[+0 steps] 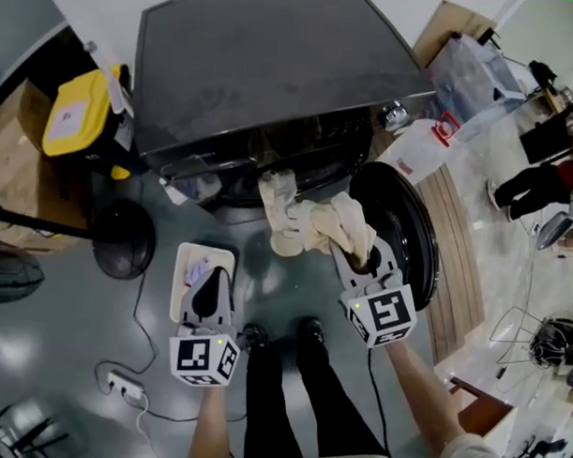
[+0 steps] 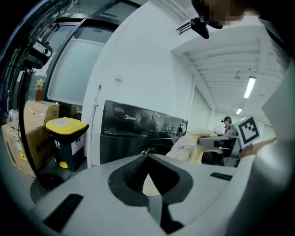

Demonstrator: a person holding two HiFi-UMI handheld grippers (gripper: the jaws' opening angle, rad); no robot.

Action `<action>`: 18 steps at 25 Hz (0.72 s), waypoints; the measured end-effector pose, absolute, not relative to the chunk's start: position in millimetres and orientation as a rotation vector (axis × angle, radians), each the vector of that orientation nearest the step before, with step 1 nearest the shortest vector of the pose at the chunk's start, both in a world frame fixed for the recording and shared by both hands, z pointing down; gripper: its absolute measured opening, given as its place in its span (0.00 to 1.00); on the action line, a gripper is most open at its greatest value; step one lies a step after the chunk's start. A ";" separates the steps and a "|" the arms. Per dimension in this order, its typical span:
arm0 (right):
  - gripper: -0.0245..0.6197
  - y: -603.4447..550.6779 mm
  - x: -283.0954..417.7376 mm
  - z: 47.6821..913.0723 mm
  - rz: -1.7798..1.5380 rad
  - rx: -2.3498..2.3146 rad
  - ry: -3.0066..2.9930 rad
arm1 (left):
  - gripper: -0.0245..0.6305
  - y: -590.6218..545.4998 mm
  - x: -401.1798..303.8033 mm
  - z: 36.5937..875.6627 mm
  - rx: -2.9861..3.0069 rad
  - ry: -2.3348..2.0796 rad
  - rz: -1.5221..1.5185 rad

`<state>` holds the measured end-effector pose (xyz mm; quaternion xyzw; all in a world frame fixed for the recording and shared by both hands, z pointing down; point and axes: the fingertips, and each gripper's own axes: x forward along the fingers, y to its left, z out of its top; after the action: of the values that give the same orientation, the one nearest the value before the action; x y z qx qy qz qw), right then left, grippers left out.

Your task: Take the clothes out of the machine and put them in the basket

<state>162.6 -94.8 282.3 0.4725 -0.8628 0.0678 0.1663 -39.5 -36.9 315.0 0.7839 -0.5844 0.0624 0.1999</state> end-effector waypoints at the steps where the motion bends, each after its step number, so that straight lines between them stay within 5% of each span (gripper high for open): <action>1: 0.20 -90.8 162.8 269.2 0.184 1.341 -2.468 | 0.07 -34.1 -40.8 306.3 2.185 -1.646 0.168; 10: 0.20 -66.4 139.3 154.1 0.054 1.236 -2.606 | 0.07 -21.6 -64.8 229.1 2.152 -1.777 0.108; 18: 0.20 -36.9 67.4 138.5 0.009 0.961 -2.713 | 0.06 25.5 -125.8 215.7 1.993 -1.970 0.062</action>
<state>67.4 -36.9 138.5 0.3310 -0.9345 0.0032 0.1312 -125.8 25.5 215.7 0.7009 -0.6927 0.0218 0.1685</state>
